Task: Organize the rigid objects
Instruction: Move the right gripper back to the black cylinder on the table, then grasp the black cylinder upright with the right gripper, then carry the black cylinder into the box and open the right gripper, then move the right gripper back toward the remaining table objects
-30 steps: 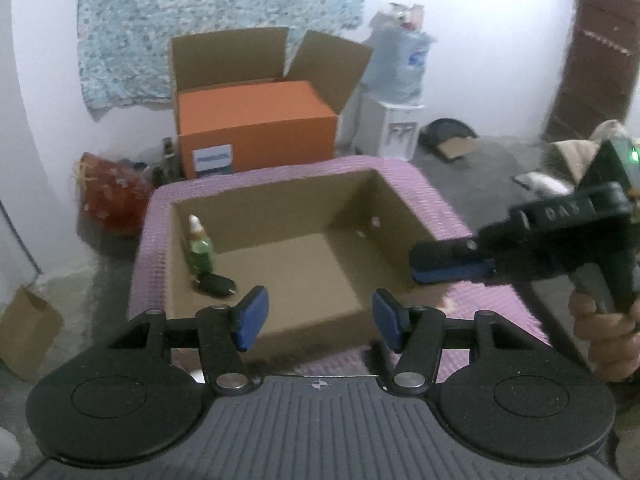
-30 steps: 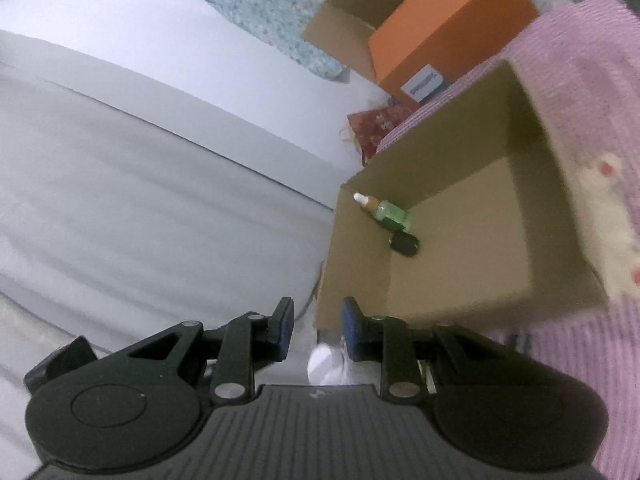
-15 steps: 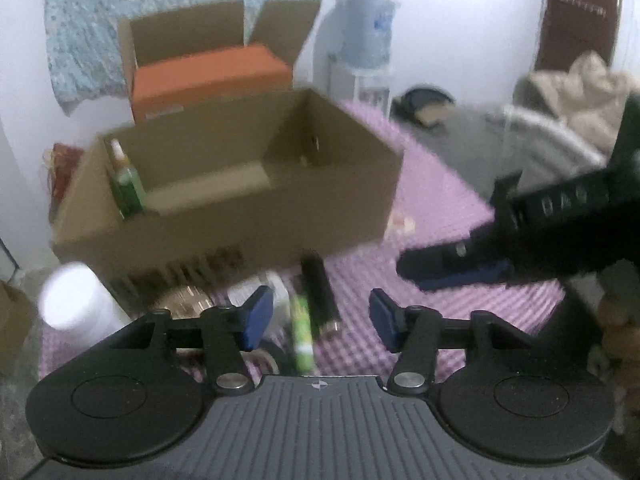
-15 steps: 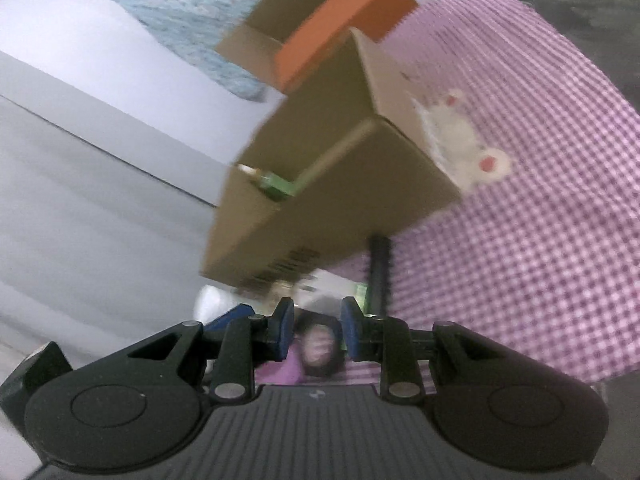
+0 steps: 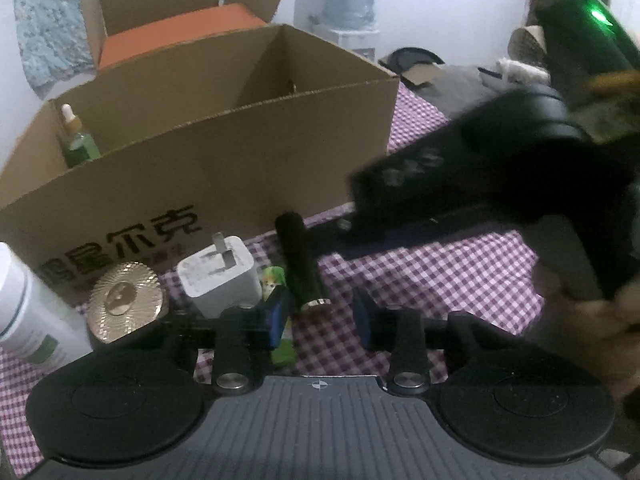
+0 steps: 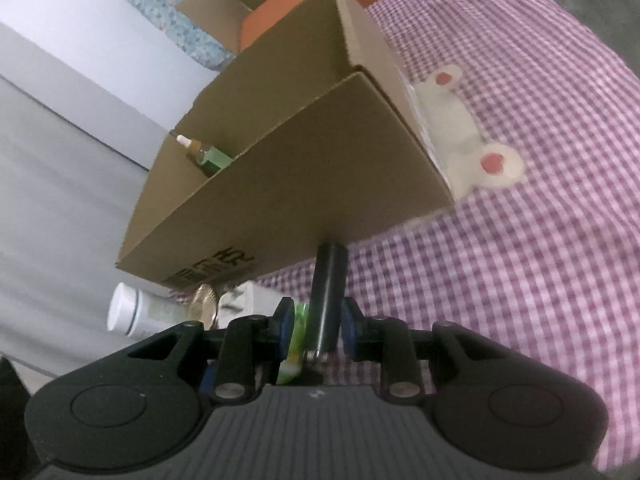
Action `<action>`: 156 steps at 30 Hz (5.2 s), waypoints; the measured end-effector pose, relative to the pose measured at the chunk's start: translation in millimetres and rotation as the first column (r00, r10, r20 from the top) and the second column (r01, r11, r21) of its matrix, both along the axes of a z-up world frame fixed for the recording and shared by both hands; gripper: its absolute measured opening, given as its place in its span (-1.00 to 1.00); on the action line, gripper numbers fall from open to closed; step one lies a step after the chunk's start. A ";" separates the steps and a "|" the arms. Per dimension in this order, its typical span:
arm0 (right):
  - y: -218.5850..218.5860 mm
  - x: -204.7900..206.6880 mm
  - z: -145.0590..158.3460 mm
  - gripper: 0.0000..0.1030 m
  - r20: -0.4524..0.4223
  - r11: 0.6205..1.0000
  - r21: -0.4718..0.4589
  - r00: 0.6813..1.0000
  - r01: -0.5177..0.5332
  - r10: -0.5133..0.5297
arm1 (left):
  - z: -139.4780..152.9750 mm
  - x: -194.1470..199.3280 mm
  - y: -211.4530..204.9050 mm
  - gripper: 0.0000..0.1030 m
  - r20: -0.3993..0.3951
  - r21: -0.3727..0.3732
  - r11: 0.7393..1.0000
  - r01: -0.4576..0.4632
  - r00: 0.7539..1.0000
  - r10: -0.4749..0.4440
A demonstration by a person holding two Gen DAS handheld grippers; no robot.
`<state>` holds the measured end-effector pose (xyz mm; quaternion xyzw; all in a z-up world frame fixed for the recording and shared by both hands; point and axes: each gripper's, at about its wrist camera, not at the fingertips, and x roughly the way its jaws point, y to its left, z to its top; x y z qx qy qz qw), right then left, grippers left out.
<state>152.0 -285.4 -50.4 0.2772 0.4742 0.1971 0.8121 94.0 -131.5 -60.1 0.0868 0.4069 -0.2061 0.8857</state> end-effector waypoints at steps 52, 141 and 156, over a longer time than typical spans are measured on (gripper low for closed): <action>-36.4 -34.0 -17.6 -0.54 -0.029 0.998 0.024 0.998 0.054 -0.053 | -17.6 20.9 -43.1 -0.37 -0.175 -0.026 0.994 0.103 0.979 -0.106; 43.9 107.5 79.3 -0.49 -0.025 0.922 0.350 0.982 -0.166 0.187 | 139.4 61.1 123.2 0.11 0.015 -0.167 0.957 -0.237 0.970 0.243; -17.9 -41.7 63.5 -0.47 0.071 0.956 0.289 0.997 -0.046 0.026 | 87.1 -26.5 119.4 0.31 0.000 -0.178 0.961 -0.210 0.977 0.213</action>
